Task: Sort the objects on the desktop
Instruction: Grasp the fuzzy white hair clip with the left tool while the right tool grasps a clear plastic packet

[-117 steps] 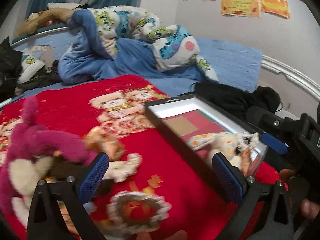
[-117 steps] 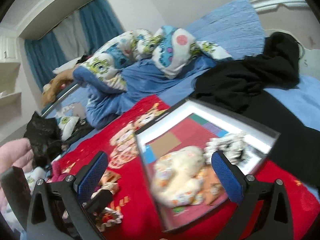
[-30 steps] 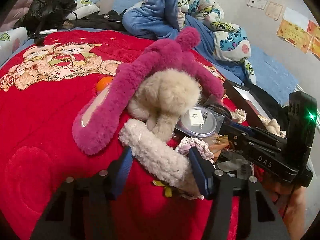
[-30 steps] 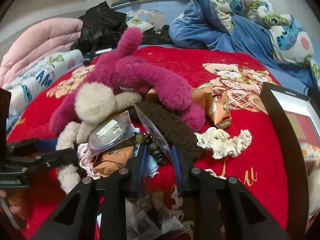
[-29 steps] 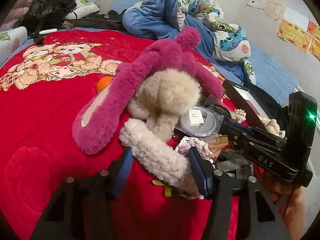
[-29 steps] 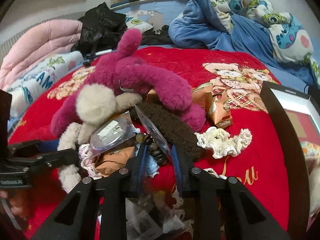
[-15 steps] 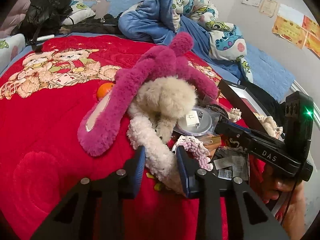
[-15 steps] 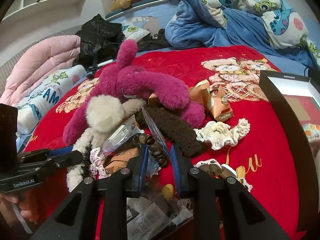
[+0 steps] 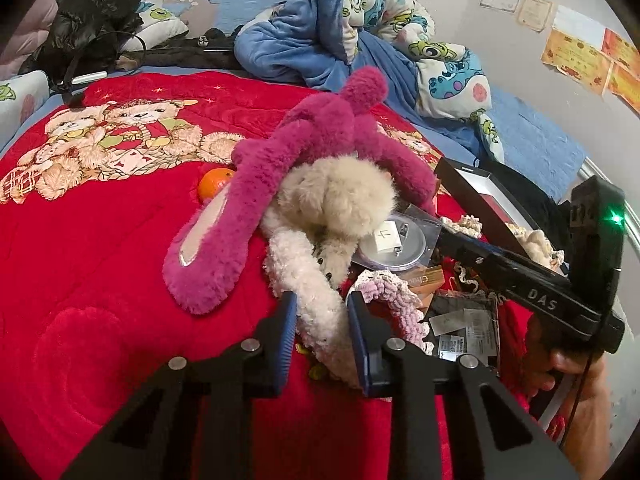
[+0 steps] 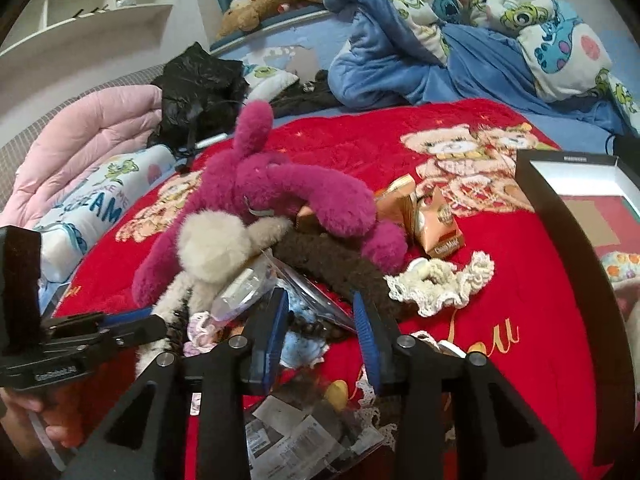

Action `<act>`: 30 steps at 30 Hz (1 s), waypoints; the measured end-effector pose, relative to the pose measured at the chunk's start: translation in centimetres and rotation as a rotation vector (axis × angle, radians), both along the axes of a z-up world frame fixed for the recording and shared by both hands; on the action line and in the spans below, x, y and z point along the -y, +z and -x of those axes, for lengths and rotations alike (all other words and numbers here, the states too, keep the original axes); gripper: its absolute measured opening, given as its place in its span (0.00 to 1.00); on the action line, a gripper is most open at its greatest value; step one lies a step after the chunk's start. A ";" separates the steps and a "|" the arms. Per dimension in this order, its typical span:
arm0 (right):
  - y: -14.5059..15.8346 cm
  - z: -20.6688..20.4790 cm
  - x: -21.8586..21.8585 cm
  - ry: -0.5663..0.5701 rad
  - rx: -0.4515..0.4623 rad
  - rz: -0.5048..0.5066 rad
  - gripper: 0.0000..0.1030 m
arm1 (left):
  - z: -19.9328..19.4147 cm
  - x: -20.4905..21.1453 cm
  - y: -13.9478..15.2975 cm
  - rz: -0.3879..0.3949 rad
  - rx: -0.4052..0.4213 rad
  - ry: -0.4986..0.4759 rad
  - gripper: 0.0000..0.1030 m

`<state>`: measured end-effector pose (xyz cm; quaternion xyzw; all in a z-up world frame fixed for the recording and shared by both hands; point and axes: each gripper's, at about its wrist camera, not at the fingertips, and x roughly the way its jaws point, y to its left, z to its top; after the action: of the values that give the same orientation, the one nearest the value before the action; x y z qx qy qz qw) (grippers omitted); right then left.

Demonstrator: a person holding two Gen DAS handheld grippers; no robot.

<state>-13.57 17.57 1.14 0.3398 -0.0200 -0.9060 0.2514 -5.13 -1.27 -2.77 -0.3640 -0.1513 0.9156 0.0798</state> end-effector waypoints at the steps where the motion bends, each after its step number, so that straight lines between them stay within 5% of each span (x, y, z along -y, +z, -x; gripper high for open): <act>1: -0.2 0.1 0.0 -0.002 0.006 -0.005 0.31 | 0.0 0.0 0.0 0.001 0.002 -0.001 0.26; 2: -0.4 0.2 0.1 -0.002 0.014 -0.010 0.22 | 0.0 -0.1 0.0 0.004 0.000 -0.002 0.26; 12: -0.1 0.3 -0.3 -0.024 0.028 -0.001 0.13 | -0.3 -0.5 0.8 0.032 -0.016 -0.015 0.21; 20: 1.1 -0.2 -1.4 -0.049 0.012 0.053 0.08 | -0.9 -0.9 1.7 0.049 -0.041 -0.033 0.14; 23: 1.4 -0.3 -1.6 -0.050 0.005 0.068 0.07 | -1.2 -1.1 2.2 0.064 -0.057 -0.039 0.00; 30: 1.6 -0.8 -2.1 -0.051 0.010 0.089 0.07 | -1.0 -0.8 1.9 0.033 -0.027 -0.041 0.00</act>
<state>-12.76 19.65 2.76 0.3322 -0.0701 -0.9087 0.2430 -4.16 -0.48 -0.86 -0.3560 -0.1276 0.9209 0.0943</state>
